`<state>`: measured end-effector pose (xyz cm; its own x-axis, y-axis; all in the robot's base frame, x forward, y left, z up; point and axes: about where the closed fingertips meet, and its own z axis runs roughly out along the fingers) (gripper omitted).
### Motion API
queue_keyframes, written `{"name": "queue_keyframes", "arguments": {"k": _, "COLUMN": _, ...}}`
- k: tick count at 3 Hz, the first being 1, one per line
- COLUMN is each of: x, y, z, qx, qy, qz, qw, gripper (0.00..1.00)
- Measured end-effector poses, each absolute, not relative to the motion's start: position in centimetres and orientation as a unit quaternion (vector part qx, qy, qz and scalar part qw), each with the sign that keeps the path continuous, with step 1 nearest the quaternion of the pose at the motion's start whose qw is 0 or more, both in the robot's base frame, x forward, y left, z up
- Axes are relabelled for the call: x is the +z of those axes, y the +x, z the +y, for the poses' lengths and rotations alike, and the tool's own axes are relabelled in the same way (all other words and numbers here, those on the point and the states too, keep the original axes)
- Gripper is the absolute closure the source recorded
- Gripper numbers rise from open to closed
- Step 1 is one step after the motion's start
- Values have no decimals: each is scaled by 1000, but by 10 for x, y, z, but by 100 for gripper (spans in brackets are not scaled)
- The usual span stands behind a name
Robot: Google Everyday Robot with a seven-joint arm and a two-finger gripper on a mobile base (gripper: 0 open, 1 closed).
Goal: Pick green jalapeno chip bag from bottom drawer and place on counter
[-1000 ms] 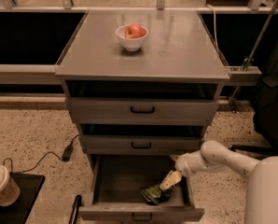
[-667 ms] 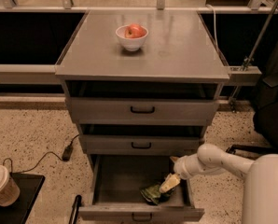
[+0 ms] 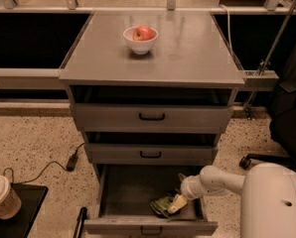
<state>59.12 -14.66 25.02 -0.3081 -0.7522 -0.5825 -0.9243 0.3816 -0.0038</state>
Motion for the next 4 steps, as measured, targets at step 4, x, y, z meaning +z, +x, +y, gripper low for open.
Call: {"name": "queue_keyframes", "arguments": {"k": 4, "x": 196, "y": 604, "z": -172, "qx": 246, "qy": -466, "qz": 792, "qw": 307, "gripper": 0}}
